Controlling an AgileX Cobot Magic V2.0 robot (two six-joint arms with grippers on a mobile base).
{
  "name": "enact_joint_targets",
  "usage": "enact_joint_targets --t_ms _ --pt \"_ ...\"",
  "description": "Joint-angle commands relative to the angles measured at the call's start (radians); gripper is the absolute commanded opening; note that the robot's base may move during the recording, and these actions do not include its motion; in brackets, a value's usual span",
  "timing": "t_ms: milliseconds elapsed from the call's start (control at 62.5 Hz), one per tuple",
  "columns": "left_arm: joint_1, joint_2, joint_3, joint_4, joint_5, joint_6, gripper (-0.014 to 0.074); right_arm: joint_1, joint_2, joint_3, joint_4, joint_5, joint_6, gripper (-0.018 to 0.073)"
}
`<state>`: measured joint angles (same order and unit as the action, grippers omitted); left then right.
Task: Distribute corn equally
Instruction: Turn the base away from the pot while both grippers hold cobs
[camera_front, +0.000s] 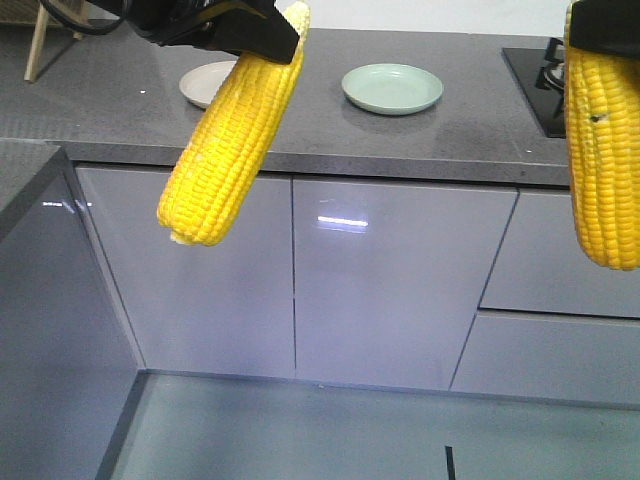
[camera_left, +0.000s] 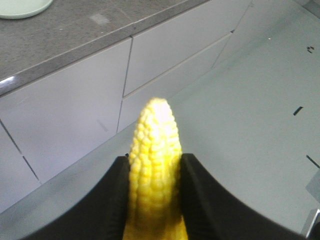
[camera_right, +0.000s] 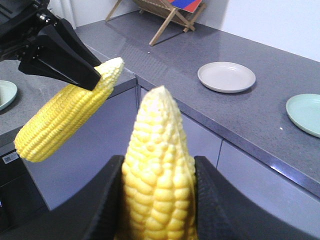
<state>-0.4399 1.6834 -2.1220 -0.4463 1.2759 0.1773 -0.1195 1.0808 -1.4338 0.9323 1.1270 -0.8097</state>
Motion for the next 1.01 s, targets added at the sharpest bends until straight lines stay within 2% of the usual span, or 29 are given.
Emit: enact_joint_targets --t_ms 0,991 --pt "-0.001 -0.046 -0.021 -0.032 -0.02 -0.005 -0.0006 -0.007 -0.01 -0.025 0.046 -0.05 0.001 -0.0006" --pt "-0.001 -0.046 -0.021 -0.032 -0.02 -0.005 -0.0006 -0.007 -0.01 -0.025 0.047 -0.051 0.001 -0.0006"
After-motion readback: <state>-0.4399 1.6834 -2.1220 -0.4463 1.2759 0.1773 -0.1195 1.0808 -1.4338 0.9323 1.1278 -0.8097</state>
